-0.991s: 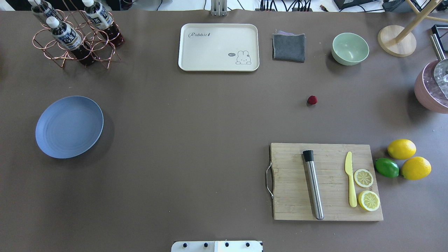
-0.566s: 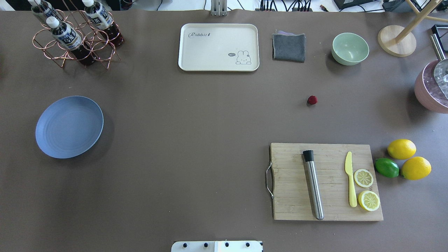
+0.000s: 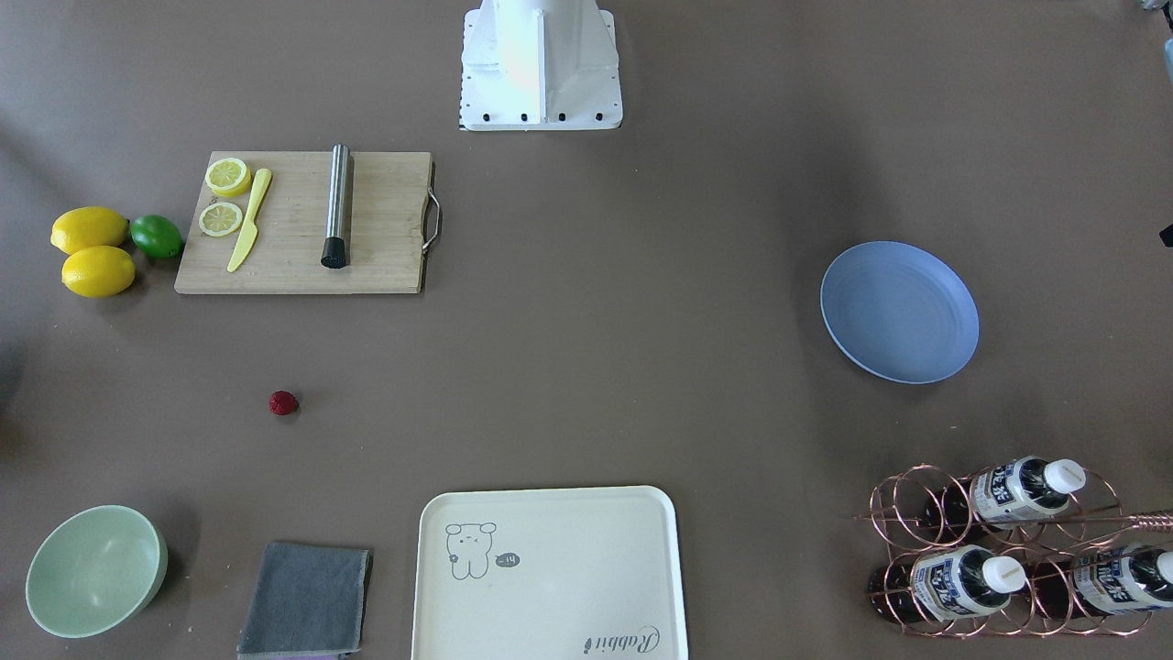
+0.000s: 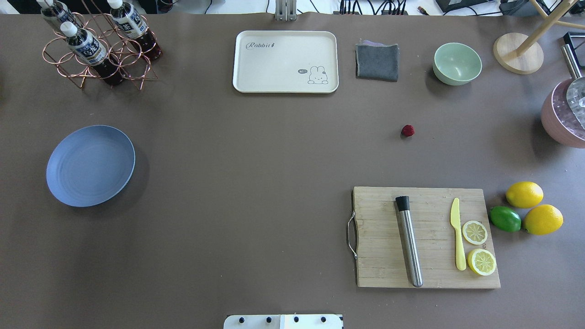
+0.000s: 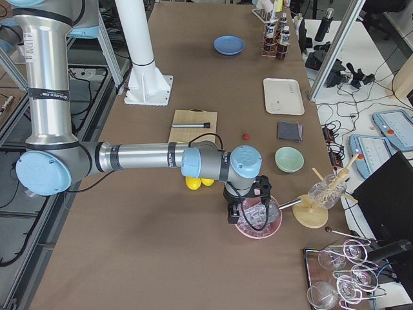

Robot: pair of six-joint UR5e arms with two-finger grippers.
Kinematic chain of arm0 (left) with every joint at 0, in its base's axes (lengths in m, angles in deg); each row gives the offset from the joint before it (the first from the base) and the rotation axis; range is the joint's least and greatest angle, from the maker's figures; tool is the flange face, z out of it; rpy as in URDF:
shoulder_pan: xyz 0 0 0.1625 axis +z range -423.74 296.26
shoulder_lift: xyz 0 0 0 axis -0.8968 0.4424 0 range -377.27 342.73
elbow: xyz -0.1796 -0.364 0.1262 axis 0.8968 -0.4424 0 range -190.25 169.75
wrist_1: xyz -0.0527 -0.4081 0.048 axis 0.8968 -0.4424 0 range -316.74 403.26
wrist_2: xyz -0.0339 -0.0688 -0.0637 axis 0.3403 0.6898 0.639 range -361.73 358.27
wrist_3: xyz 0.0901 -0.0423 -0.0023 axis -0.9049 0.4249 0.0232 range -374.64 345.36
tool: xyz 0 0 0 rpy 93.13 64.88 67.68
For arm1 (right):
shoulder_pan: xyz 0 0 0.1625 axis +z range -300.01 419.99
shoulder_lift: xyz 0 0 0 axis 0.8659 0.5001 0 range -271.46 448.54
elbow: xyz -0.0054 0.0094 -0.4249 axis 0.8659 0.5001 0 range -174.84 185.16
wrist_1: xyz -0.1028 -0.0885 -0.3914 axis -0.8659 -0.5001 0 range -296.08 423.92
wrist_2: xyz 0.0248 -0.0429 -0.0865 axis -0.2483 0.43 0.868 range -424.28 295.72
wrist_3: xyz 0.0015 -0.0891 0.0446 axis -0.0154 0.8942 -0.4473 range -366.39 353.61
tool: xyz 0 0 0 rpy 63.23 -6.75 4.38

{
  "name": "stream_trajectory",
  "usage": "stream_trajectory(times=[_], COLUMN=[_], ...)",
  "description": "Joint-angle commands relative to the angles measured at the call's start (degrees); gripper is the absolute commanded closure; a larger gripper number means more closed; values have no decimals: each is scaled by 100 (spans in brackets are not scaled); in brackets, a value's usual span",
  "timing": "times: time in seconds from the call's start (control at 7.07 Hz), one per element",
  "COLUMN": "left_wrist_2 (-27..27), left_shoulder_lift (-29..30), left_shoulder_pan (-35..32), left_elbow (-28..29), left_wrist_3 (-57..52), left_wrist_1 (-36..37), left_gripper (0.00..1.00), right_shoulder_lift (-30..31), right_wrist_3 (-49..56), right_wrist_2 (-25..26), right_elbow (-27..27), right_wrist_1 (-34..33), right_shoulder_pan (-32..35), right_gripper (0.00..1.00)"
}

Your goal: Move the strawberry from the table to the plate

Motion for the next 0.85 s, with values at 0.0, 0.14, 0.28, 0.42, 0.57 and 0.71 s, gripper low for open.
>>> stream_trajectory(times=[0.0, 0.14, 0.28, 0.42, 0.57, 0.71], left_wrist_2=[-4, 5, 40, 40, 40, 40], left_shoulder_lift=[-6, -58, -58, -58, -58, -58], left_shoulder_pan=[7, 7, 7, 7, 7, 7], left_elbow=[-4, -39, -39, -56, -117, -127], left_wrist_3=[20, 20, 29, 29, 29, 29], left_wrist_1=[-3, -3, -20, -20, -12, -12], left_gripper=[2, 2, 2, 2, 2, 2], right_shoulder_lift=[46, 46, 55, 55, 55, 55], right_wrist_3=[0, 9, 9, 18, 35, 35], right_wrist_2=[-7, -7, -7, -15, -7, -7], right_elbow=[-1, -1, -1, -10, -36, -62], right_wrist_1=[24, 24, 24, 24, 24, 24], right_shoulder_pan=[0, 0, 0, 0, 0, 0], right_gripper=[0, 0, 0, 0, 0, 0])
